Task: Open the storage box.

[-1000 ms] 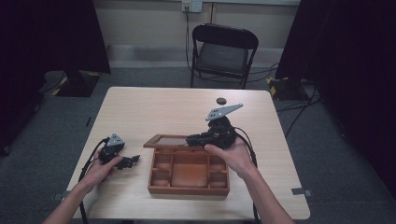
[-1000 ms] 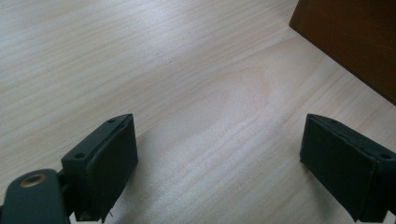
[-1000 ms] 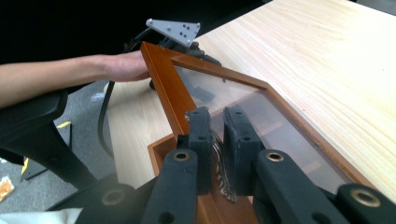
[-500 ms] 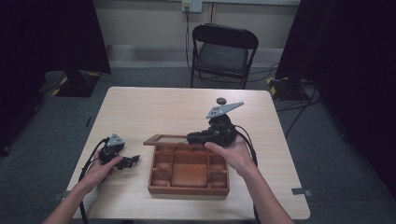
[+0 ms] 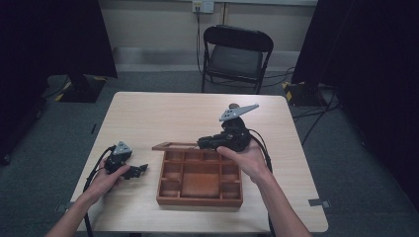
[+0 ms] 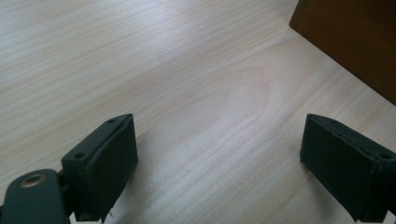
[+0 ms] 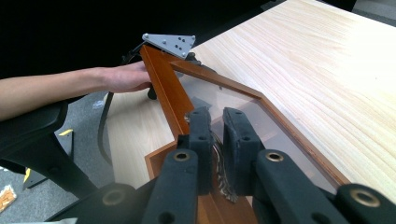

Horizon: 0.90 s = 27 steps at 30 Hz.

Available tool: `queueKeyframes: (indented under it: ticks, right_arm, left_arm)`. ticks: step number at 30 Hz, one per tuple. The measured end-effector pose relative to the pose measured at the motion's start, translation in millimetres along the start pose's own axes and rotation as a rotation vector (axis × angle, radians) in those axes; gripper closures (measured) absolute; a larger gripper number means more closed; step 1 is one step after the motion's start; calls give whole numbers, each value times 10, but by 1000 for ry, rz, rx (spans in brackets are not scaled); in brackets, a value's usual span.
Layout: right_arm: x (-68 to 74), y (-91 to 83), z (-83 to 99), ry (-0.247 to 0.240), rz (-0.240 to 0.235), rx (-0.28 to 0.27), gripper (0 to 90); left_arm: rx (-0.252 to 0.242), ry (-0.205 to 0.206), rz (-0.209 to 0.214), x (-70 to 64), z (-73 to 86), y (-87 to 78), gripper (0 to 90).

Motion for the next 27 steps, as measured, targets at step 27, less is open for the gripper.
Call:
queueKeyframes:
  ticks: [27]
  right_arm:
    - [-91,-23,-100,-3,16,-26,838]
  left_arm:
    - [0,0,0,0,0,0,105]
Point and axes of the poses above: each handheld gripper's, and its own axes: y roughly forward along the jaws, z roughly out of its underside, x roughly to its left, the point moved 4 cm from there along y, roughly forward along the jaws, and after that the axes turned 8 degrees about -y, right-handed, at the moved point
